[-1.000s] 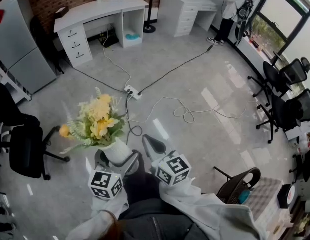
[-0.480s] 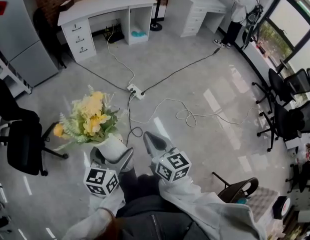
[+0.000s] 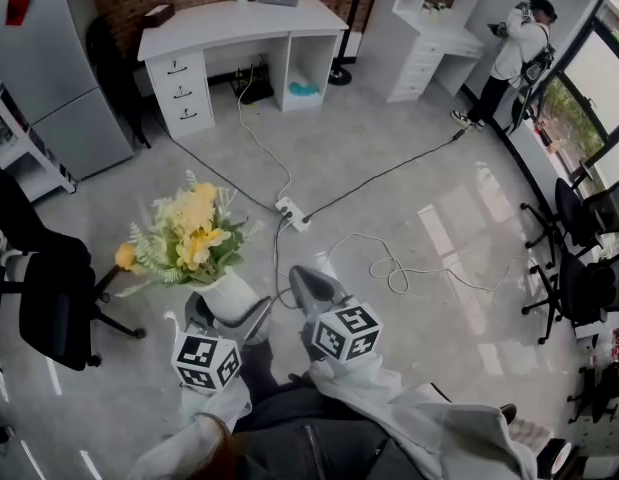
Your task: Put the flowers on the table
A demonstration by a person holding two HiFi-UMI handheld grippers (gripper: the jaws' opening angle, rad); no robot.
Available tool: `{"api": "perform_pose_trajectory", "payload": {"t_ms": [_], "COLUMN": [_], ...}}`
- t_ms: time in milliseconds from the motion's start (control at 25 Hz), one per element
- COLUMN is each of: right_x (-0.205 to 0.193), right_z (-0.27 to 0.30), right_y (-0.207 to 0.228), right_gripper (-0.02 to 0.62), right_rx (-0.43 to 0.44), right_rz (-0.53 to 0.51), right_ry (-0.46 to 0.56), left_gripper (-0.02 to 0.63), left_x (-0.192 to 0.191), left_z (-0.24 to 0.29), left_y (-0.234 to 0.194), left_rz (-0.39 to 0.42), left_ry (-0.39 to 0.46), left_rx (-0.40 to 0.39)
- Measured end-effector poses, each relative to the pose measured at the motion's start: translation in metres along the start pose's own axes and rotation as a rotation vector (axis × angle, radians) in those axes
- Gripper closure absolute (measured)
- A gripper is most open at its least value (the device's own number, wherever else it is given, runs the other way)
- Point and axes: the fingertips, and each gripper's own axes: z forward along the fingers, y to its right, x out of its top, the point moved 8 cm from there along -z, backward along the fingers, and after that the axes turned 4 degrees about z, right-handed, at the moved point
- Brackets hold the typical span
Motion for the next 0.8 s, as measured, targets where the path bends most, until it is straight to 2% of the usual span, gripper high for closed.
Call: {"api": "perform_pose_trajectory", "payload": {"t_ms": [360, 640, 800], "right_x": [0.056, 0.1, 0.1], "right_z": [0.134, 0.248, 0.27], "right_y": [0.007, 0.018, 0.022], "right_gripper": [0.597, 0.597, 0.597], "right_rx": [0.021, 0.009, 0.017], "right_rz": [-0.014, 0.044, 0.043], "right_ry": [-0.024, -0.059, -0.054], "left_gripper": [0.132, 0.132, 0.132], "left_x": [0.05, 0.098, 0.099], "left_z": [0.059, 0.112, 0.121], "left_y": [-0.101, -0.199, -0.217], "left_rz": [0.01, 0.008, 0.021], "left_ry": [0.007, -0.012, 0.0], "left_rx": [0.0, -0.001, 0.003]}}
